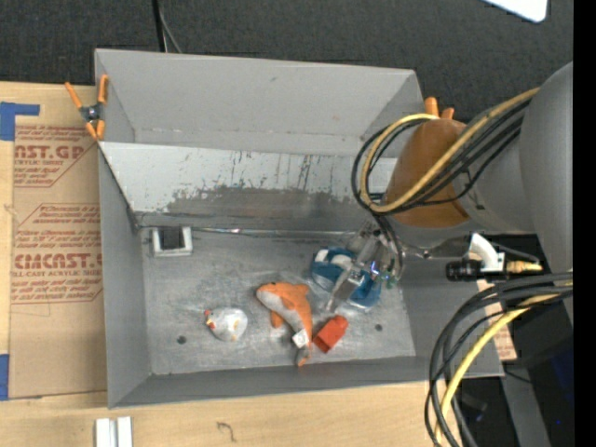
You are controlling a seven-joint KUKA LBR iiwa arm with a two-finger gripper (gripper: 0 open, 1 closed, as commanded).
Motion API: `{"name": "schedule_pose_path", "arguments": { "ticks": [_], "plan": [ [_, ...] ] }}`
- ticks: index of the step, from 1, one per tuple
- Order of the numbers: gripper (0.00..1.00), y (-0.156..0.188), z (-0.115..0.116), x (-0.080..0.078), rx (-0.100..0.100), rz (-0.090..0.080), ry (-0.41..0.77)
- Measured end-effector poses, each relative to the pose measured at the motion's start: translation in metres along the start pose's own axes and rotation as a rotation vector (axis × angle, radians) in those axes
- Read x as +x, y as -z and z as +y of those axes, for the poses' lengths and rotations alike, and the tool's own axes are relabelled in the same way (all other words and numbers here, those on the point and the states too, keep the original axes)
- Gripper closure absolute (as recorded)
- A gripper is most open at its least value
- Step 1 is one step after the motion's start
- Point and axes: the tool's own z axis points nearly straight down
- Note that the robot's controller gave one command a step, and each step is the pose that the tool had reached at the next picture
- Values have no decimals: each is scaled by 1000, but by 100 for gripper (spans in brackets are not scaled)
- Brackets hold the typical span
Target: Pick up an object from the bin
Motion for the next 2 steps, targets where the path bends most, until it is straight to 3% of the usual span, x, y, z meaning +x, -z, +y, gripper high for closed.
{"name": "schedule_pose_path", "arguments": {
  "ticks": [1,2],
  "plan": [
    [100,-19,0,3,-2,-19,130],
    [100,-19,0,3,-2,-19,130]
  ]
}}
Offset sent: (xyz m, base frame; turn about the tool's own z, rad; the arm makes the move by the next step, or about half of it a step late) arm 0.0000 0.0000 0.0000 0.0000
